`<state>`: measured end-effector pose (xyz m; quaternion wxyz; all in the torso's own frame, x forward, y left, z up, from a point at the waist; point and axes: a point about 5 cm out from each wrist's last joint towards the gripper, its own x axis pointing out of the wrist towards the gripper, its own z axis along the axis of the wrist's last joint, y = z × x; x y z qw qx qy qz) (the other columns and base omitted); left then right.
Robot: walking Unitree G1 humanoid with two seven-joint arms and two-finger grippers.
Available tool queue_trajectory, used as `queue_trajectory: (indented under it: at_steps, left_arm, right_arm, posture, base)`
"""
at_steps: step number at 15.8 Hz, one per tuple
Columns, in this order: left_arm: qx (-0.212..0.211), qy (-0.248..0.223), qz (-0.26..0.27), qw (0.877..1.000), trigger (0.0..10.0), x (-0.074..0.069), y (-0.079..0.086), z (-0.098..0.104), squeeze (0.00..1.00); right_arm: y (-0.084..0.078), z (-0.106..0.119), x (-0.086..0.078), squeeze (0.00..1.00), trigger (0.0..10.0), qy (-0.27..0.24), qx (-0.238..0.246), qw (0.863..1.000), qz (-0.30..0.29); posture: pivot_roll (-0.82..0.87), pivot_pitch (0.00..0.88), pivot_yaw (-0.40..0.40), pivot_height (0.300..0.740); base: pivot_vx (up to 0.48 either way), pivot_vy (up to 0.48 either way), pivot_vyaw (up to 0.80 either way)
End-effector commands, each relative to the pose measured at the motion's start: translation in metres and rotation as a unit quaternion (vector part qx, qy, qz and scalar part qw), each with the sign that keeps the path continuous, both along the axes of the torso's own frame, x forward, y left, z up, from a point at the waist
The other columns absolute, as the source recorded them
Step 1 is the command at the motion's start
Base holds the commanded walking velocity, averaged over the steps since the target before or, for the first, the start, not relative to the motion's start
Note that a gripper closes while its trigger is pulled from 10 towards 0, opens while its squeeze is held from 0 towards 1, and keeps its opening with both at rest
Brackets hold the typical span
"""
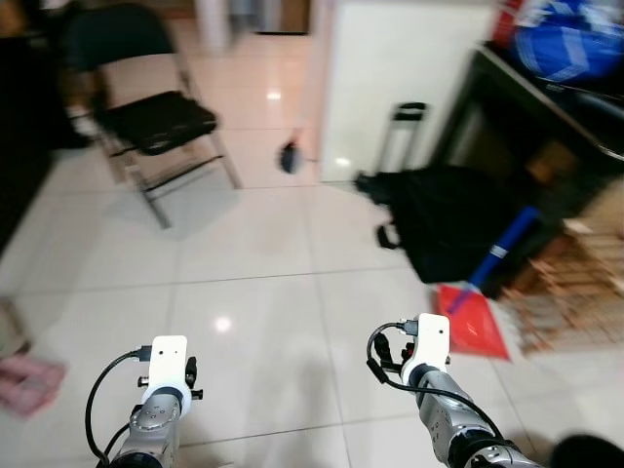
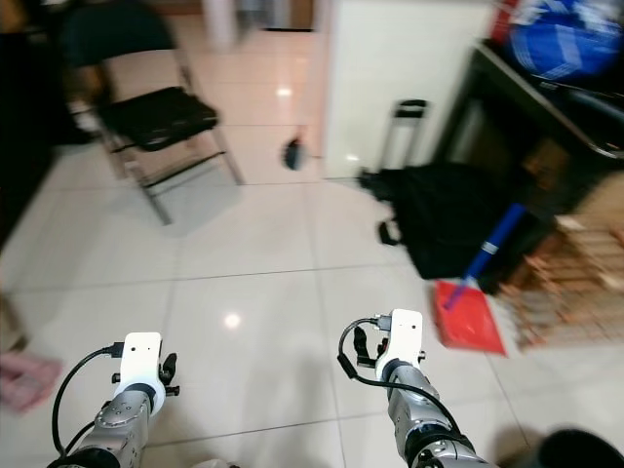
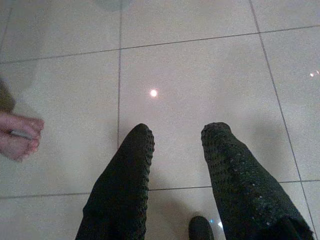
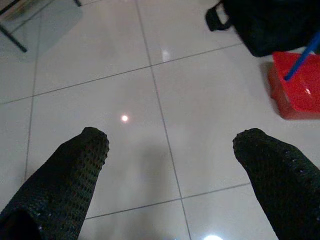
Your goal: Picking trash to rubbish bin
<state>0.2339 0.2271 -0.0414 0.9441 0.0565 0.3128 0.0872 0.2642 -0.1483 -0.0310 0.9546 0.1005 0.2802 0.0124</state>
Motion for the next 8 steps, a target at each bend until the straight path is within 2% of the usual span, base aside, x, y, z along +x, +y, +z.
queue_trajectory:
  at_steps: [1,8]
  left_arm:
    - [0.003,0.008,0.000,1.000,10.0,-0.0019,0.0002,-0.0017,0.00]
    - [0.006,0.013,-0.005,1.000,10.0,-0.0048,-0.0004,-0.0038,0.00]
  right_arm:
    - [-0.0009,-0.0015,-0.0012,0.00,10.0,0.008,-0.001,1.000,0.003]
    - [0.0018,-0.0051,-0.0055,0.00,10.0,0.017,-0.008,1.000,0.017]
  posture:
    - [0.03,0.015,-0.048,0.740]
    - [0.04,0.001,-0.054,0.740]
  base:
    - [0.000,0.000,-0.80]
    - [0.000,0.000,-0.80]
